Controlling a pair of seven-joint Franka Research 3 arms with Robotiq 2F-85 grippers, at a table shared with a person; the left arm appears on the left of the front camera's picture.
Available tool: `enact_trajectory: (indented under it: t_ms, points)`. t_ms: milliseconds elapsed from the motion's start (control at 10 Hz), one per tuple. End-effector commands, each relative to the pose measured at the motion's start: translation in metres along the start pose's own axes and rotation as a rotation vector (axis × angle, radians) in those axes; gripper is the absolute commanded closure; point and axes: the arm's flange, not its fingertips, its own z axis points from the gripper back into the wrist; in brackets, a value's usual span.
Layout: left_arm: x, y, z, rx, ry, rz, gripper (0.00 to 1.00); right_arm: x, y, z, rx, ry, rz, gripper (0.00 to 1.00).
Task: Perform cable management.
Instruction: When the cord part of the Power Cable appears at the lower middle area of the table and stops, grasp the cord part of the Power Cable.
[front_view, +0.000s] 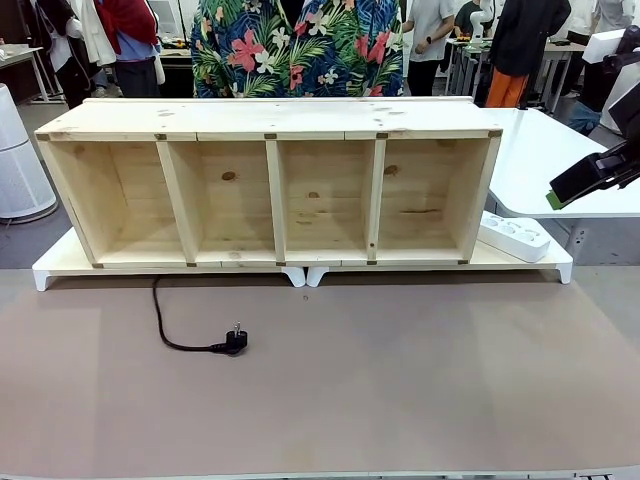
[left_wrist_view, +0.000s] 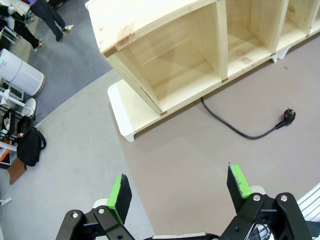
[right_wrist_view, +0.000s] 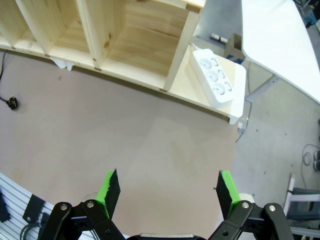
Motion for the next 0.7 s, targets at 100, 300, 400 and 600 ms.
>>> enact_trajectory:
  t_ms: [100, 300, 400, 600]
  points:
    - [0.0008, -0.0005, 0.0010, 0.003, -0.005, 0.012, 0.00, 0.0001, -0.0010, -0.0001, -0.004, -0.001, 0.001, 0.00]
    - [0.0008, -0.0005, 0.0010, 0.003, -0.005, 0.012, 0.00, 0.0001, -0.0010, -0.0001, -0.004, -0.001, 0.001, 0.00]
    - [0.0008, -0.0005, 0.0010, 0.003, -0.005, 0.012, 0.00, 0.0001, -0.0010, -0.0001, -0.004, -0.001, 0.001, 0.00]
    - [0.0008, -0.0005, 0.0010, 0.003, -0.005, 0.012, 0.00, 0.0001, -0.0010, -0.0001, -0.004, -0.001, 0.001, 0.00]
